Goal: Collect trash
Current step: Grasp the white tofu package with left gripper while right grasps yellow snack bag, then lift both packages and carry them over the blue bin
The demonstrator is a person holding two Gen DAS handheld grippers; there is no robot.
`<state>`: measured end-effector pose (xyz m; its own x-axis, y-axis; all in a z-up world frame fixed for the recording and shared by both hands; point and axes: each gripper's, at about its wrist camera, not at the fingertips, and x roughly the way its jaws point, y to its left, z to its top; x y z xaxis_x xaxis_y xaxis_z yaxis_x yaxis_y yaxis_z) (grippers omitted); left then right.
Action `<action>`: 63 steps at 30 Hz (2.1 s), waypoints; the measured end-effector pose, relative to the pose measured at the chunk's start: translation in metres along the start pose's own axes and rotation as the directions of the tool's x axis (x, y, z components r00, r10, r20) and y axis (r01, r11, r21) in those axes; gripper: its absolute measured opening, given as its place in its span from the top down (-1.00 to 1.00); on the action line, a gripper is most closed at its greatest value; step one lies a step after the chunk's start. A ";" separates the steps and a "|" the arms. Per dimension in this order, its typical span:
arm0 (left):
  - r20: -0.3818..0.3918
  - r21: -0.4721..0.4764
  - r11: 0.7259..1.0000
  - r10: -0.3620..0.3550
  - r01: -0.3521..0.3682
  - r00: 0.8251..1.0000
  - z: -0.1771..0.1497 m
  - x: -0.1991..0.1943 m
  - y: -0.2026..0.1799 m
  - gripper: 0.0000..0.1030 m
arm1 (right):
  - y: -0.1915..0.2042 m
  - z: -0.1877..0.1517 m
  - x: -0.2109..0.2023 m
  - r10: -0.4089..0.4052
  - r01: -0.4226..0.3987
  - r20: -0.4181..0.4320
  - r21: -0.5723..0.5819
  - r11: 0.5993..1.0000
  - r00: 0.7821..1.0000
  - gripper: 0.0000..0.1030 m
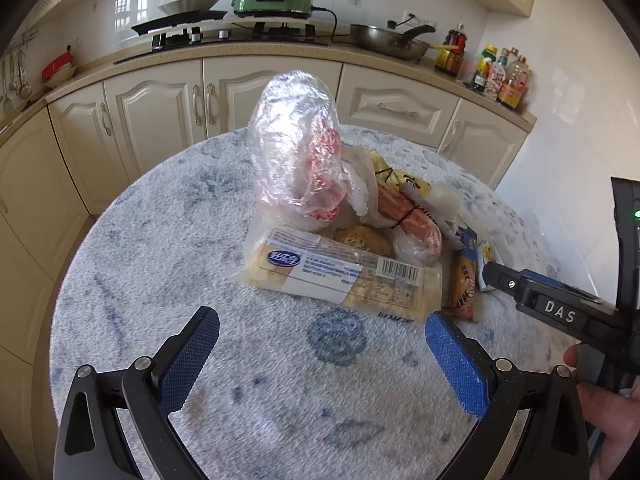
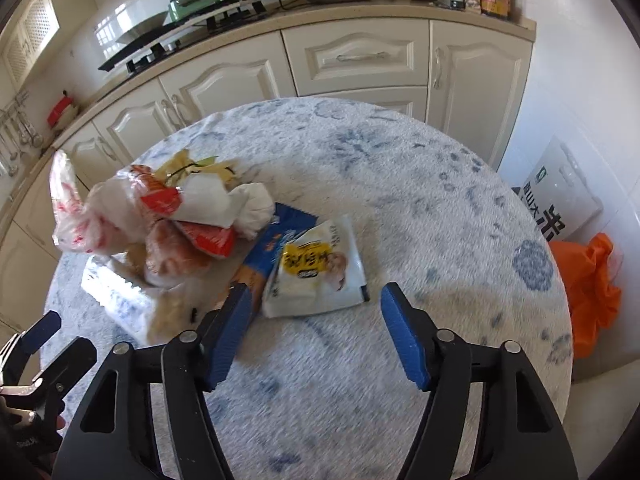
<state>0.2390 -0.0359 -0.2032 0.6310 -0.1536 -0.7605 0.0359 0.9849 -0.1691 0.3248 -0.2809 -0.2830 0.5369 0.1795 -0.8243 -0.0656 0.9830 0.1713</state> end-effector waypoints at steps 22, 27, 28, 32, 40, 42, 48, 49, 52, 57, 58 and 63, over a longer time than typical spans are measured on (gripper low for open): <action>-0.010 -0.118 0.986 -0.117 0.115 0.993 0.058 0.093 0.013 -0.04 | 0.000 0.025 0.030 0.031 -0.032 -0.007 -0.177 0.984 0.999 0.18; -0.054 -0.030 0.998 -0.057 0.055 0.997 0.070 0.101 0.022 -0.33 | -0.003 0.025 0.028 0.034 -0.033 0.004 -0.188 0.982 0.999 0.13; -0.052 -0.014 1.000 0.007 -0.008 0.999 0.073 0.104 0.016 -0.79 | -0.003 0.026 0.030 0.033 -0.031 0.004 -0.189 0.981 0.999 0.13; -0.028 0.004 0.999 0.042 -0.042 0.999 0.074 0.119 0.000 -0.34 | 0.000 0.028 0.036 0.026 -0.021 0.021 -0.205 0.978 0.999 0.19; -0.031 0.033 0.999 -0.022 0.023 0.999 0.066 0.112 0.028 0.30 | -0.011 0.017 0.023 0.081 -0.079 0.005 -0.151 0.985 0.997 0.35; -0.040 0.053 0.998 -0.024 0.026 0.999 0.060 0.105 0.037 0.34 | -0.012 0.011 0.018 0.089 -0.088 0.000 -0.144 0.986 0.996 0.35; -0.054 0.098 0.995 0.028 -0.023 0.998 0.040 0.085 0.042 0.22 | -0.013 -0.012 0.001 0.086 -0.088 -0.019 -0.134 0.987 0.996 0.35; -0.044 0.114 0.993 0.046 -0.041 0.998 0.039 0.083 0.033 0.18 | -0.011 -0.015 -0.001 0.081 -0.082 -0.017 -0.138 0.987 0.997 0.35; -0.022 0.136 0.988 0.083 -0.079 0.996 0.033 0.077 0.006 0.25 | -0.006 -0.022 -0.006 0.067 -0.069 -0.018 -0.142 0.987 0.998 0.35; -0.054 0.109 0.994 -0.013 0.019 0.998 0.027 0.076 -0.004 0.47 | -0.007 -0.034 -0.019 0.110 -0.111 -0.023 -0.116 0.987 0.994 0.35; -0.056 0.124 0.992 -0.013 0.020 0.998 0.021 0.072 -0.007 0.47 | -0.008 -0.038 -0.024 0.105 -0.106 -0.019 -0.112 0.988 0.994 0.35; -0.060 0.127 0.990 -0.056 0.063 0.997 -0.003 0.047 -0.009 0.47 | -0.020 -0.056 -0.046 0.125 -0.125 -0.010 -0.075 0.989 0.992 0.35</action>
<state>0.2660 -0.0527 -0.2397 0.5807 -0.2125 -0.7859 0.1738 0.9754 -0.1353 0.2539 -0.3063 -0.2785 0.5163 0.3012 -0.8017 -0.1952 0.9529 0.2323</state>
